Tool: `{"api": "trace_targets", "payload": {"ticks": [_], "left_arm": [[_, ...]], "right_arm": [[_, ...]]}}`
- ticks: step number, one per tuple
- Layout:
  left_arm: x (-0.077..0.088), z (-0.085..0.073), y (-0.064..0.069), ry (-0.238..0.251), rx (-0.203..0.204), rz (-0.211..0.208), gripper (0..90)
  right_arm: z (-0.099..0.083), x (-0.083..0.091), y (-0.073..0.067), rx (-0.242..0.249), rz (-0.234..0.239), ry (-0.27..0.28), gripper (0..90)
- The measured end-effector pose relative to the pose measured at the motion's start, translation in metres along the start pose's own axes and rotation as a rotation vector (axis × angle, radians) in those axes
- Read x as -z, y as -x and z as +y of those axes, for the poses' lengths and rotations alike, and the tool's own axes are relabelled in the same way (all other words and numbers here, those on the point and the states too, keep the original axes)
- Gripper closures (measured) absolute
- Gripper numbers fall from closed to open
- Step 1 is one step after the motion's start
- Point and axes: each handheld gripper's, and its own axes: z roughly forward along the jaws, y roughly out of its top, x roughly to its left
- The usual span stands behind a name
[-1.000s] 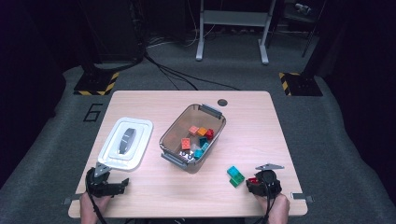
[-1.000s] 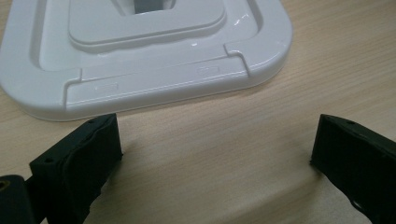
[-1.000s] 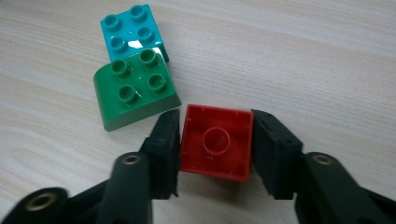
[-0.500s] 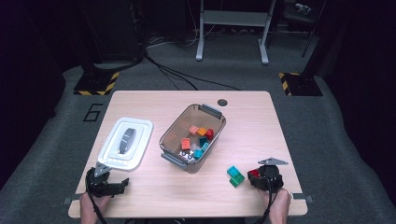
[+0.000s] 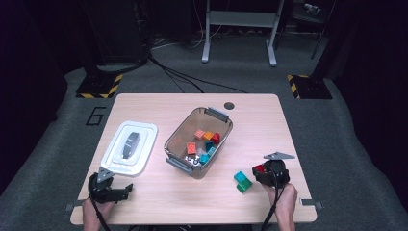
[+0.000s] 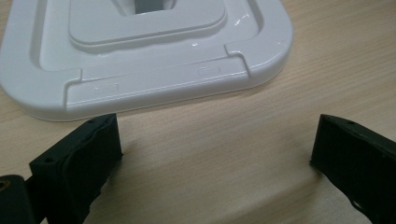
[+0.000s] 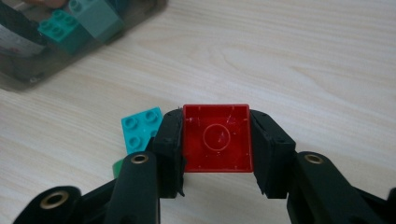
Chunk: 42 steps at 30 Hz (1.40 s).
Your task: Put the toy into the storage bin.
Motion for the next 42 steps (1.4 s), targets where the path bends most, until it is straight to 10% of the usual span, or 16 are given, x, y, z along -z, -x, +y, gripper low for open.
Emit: {"api": "trace_targets", "payload": {"ticks": [42], "left_arm": [[0.0,0.0,0.0,0.0,-0.006,0.003,1.4]], "right_arm": [[0.109,0.017,-0.04,0.154,0.073,0.115,58.6]]}}
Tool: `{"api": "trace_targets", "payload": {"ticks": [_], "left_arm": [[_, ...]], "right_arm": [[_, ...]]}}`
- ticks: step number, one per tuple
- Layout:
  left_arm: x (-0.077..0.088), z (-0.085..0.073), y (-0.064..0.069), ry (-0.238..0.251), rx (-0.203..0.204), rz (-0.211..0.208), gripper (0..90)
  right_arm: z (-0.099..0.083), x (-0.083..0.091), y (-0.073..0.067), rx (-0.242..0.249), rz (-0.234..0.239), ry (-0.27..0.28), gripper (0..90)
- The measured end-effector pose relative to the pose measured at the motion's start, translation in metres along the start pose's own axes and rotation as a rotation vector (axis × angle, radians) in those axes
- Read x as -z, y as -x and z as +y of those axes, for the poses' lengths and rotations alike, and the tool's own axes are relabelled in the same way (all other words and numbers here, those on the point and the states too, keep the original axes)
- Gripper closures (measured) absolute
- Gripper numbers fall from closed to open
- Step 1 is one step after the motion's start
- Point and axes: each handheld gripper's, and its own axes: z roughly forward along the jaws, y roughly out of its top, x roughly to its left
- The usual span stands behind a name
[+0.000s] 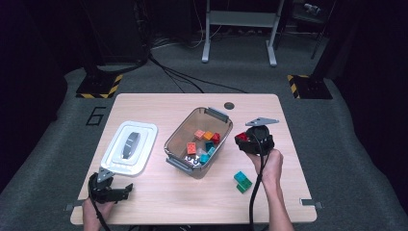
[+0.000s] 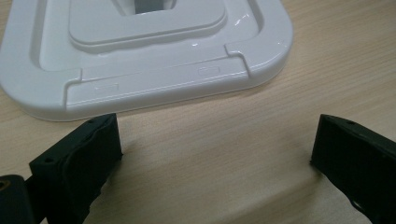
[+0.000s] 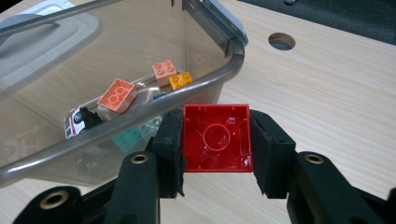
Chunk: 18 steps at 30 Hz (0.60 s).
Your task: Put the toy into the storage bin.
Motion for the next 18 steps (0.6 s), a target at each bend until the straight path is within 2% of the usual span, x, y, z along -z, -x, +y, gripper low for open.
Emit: {"api": "trace_targets", "payload": {"ticks": [4,12,18], "left_arm": [[0.0,0.0,0.0,0.0,-0.001,0.0,1.4],[0.0,0.0,0.0,0.0,0.0,0.0,1.4],[0.0,0.0,0.0,0.0,-0.001,0.0,1.4]], "right_arm": [[0.008,-0.002,-0.005,-0.002,0.003,0.0,58.6],[0.029,-0.004,-0.01,0.027,0.004,0.021,58.6],[0.044,-0.012,-0.016,0.042,0.012,0.012,58.6]]}}
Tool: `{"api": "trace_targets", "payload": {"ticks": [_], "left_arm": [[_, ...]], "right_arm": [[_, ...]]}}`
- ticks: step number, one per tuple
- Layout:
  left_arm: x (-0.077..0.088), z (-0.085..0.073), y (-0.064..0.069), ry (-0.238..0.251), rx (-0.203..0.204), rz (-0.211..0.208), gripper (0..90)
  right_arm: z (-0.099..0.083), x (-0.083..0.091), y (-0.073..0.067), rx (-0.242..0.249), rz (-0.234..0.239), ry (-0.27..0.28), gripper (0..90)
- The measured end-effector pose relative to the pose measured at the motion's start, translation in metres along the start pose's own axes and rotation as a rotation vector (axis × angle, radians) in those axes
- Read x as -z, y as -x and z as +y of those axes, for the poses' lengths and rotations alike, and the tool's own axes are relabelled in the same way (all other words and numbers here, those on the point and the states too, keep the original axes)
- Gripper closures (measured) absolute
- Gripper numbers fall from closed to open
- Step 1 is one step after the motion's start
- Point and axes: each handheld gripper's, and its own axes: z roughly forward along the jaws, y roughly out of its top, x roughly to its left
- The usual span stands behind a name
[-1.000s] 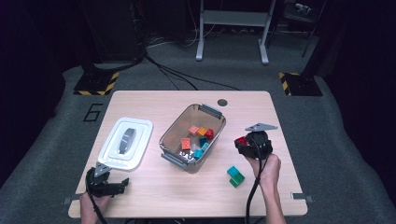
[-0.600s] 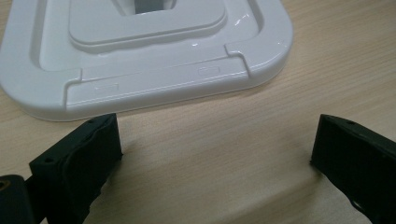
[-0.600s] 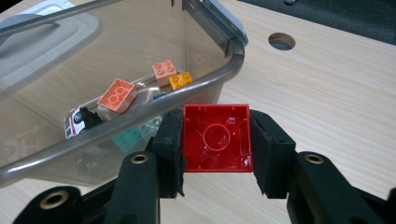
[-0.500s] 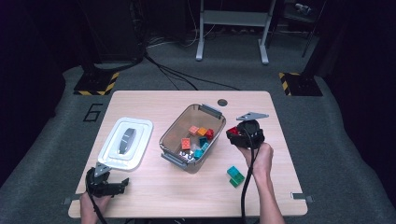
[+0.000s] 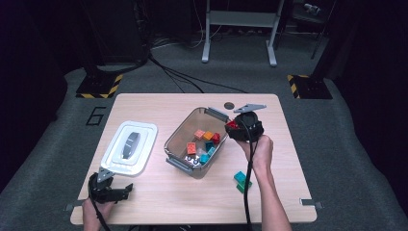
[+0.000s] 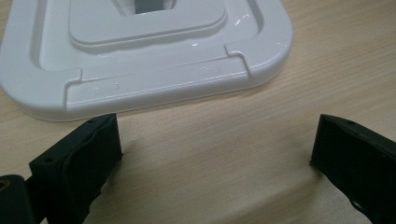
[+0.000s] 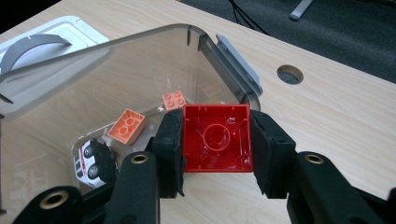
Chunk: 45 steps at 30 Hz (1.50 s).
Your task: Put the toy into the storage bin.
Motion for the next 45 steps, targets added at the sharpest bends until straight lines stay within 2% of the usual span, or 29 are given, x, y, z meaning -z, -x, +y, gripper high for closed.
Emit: {"api": "trace_targets", "payload": {"ticks": [9,18,20,24,26,30,31,32,35,36,38,39,41,42,45], "left_arm": [[0.0,0.0,0.0,0.0,0.0,0.0,1.4],[0.0,0.0,0.0,0.0,0.001,0.0,1.4],[0.0,0.0,0.0,0.0,0.001,0.0,1.4],[0.0,0.0,0.0,0.0,0.0,0.001,1.4],[0.0,0.0,0.0,0.0,0.001,0.0,1.4],[0.0,0.0,0.0,0.0,0.0,0.0,1.4],[0.0,0.0,0.0,0.0,0.0,0.001,1.4],[0.0,0.0,0.0,0.0,0.001,0.0,1.4],[0.0,0.0,0.0,0.0,0.001,0.0,1.4],[0.0,0.0,0.0,0.0,0.001,0.0,1.4],[0.0,0.0,0.0,0.0,0.001,0.001,1.4],[0.0,0.0,0.0,0.0,-0.001,0.001,1.4],[0.0,0.0,0.0,0.0,0.0,0.001,1.5],[0.0,0.0,0.0,0.0,-0.001,0.001,1.5],[0.0,0.0,0.0,0.0,-0.001,0.001,1.5]], "right_arm": [[0.02,-0.022,-0.008,0.044,0.019,-0.041,58.6],[0.022,-0.05,-0.013,0.061,0.038,-0.132,58.5],[0.021,-0.056,-0.013,0.082,0.038,-0.146,58.4],[0.016,-0.064,-0.014,0.093,0.019,-0.182,58.3],[0.015,-0.066,-0.015,0.105,-0.008,-0.216,58.1],[0.014,-0.068,-0.017,0.124,-0.034,-0.224,57.4],[0.014,-0.068,-0.019,0.102,-0.039,-0.236,56.4],[0.014,-0.068,-0.02,0.101,-0.047,-0.25,55.6],[0.013,-0.072,-0.02,0.124,-0.047,-0.25,54.4],[0.012,-0.072,-0.021,0.104,-0.052,-0.264,52.2],[0.011,-0.072,-0.019,0.112,-0.044,-0.248,48.5],[0.011,-0.07,-0.02,0.092,-0.046,-0.254,45.9],[0.011,-0.067,-0.019,0.106,-0.047,-0.234,39.3],[0.01,-0.063,-0.02,0.087,-0.04,-0.234,34.7],[0.006,-0.05,-0.017,0.079,-0.03,-0.178,24.8]]}}
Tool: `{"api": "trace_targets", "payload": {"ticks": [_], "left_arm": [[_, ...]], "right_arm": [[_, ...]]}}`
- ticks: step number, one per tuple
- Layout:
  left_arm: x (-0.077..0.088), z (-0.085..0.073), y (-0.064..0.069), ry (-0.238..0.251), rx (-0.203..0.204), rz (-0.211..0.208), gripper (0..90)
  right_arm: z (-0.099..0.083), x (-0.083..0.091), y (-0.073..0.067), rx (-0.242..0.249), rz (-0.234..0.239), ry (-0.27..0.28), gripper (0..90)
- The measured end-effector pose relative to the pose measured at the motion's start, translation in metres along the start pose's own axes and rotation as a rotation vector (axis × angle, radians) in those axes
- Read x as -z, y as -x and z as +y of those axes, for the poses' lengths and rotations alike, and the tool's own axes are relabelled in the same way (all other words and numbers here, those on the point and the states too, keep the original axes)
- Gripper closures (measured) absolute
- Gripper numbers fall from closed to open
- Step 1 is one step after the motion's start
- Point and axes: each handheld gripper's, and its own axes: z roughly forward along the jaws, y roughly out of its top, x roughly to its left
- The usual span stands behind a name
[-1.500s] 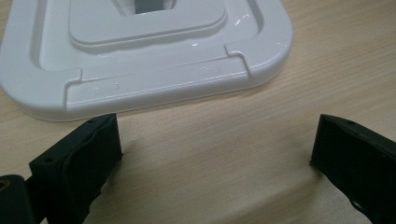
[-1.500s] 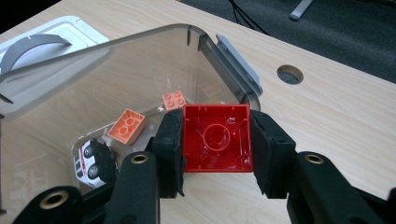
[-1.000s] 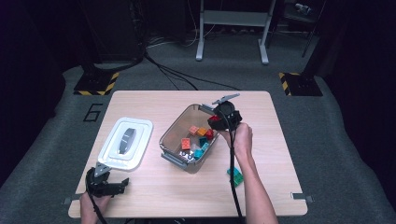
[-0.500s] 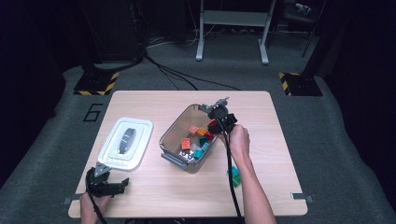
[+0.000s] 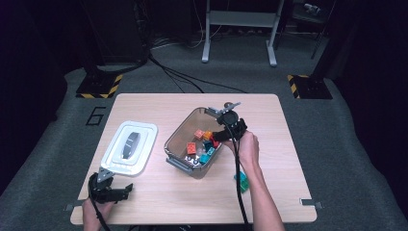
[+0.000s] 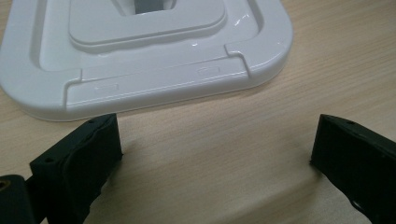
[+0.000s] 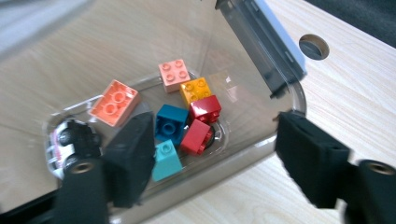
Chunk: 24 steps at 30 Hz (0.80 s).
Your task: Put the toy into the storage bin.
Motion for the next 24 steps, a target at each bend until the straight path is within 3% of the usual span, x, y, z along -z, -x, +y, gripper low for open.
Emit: {"api": "trace_targets", "payload": {"ticks": [3,7,11,16,24], "left_arm": [[0.0,0.0,0.0,0.0,0.0,0.0,1.5],[0.0,0.0,0.0,0.0,-0.001,0.0,1.5],[0.0,0.0,0.0,0.0,-0.001,0.0,1.5],[0.0,0.0,0.0,0.0,0.001,0.0,1.5],[0.0,0.0,0.0,0.0,0.0,0.0,1.4]], "right_arm": [[-0.012,0.015,0.004,-0.029,0.012,0.04,16.3],[-0.03,0.03,0.01,-0.057,0.016,0.08,13.5],[-0.056,0.037,0.016,-0.085,0.015,0.08,12.1],[-0.094,0.029,0.02,-0.121,0.025,0.042,13.3],[-0.143,-0.004,0.012,-0.165,0.046,-0.051,17.4]]}}
